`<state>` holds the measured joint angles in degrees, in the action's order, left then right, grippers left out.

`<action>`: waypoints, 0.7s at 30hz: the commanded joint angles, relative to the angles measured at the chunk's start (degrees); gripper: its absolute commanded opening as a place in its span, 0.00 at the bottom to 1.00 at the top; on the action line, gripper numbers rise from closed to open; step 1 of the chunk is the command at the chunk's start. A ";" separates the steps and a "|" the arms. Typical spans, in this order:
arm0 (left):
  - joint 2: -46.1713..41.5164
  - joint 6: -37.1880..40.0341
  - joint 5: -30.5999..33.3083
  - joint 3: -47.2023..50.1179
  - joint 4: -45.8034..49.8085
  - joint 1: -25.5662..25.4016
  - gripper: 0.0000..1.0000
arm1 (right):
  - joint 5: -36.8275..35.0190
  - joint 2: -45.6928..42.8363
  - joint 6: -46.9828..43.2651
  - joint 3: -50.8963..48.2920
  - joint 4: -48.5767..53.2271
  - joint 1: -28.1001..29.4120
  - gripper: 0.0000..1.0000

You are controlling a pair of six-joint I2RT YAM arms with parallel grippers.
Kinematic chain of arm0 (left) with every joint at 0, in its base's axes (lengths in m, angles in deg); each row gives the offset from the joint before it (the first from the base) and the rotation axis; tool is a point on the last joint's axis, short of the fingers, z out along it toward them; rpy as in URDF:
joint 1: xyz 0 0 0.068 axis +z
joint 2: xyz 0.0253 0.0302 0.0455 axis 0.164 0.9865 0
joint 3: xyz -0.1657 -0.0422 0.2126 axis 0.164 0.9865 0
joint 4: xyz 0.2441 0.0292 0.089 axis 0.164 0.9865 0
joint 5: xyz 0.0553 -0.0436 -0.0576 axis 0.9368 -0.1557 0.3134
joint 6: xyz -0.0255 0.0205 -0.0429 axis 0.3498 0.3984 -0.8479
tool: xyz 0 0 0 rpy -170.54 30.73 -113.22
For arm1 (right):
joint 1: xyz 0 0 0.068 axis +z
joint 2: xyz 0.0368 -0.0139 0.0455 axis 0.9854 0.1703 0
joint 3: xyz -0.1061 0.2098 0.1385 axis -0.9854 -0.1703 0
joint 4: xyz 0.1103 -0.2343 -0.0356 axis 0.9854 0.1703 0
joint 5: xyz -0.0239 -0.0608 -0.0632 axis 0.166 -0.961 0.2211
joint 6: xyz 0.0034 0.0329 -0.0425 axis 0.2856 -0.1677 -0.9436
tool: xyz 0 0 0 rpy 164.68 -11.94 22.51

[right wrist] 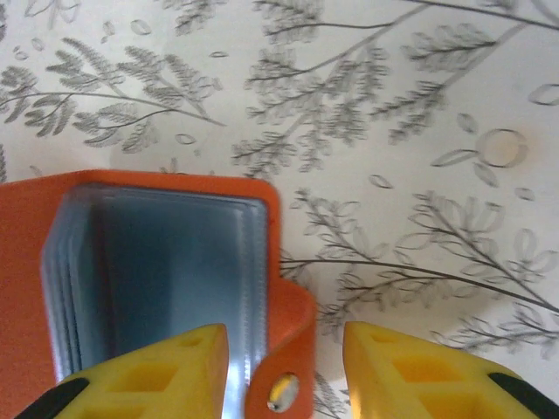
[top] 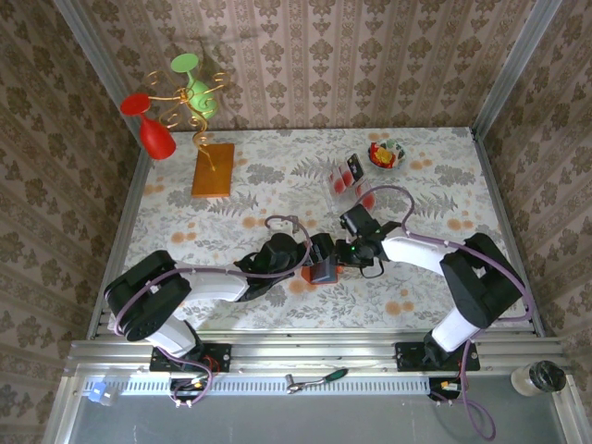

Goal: Put the credit cards into the card holder

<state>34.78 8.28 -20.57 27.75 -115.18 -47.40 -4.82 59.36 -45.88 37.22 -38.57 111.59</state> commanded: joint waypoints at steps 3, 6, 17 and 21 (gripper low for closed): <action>-0.66 -1.17 -0.39 -1.45 -1.53 -0.99 1.00 | 2.27 -6.21 0.23 -2.88 -0.17 -3.79 0.44; 0.12 -1.19 -0.84 -2.35 -1.79 -1.58 1.00 | 2.14 -9.01 0.31 -3.04 0.82 -6.22 0.44; 10.19 -3.72 -0.87 -6.66 -7.12 -6.67 1.00 | 2.91 -14.88 -0.23 -5.98 3.89 -13.09 0.43; 14.54 -5.79 0.55 -4.09 -11.58 -7.58 1.00 | 3.45 -16.56 -0.22 -7.65 4.46 -14.06 0.43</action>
<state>47.06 5.22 -20.94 21.89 -122.19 -54.31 -2.77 44.67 -45.88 30.86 -36.69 98.17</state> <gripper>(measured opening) 0.999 0.433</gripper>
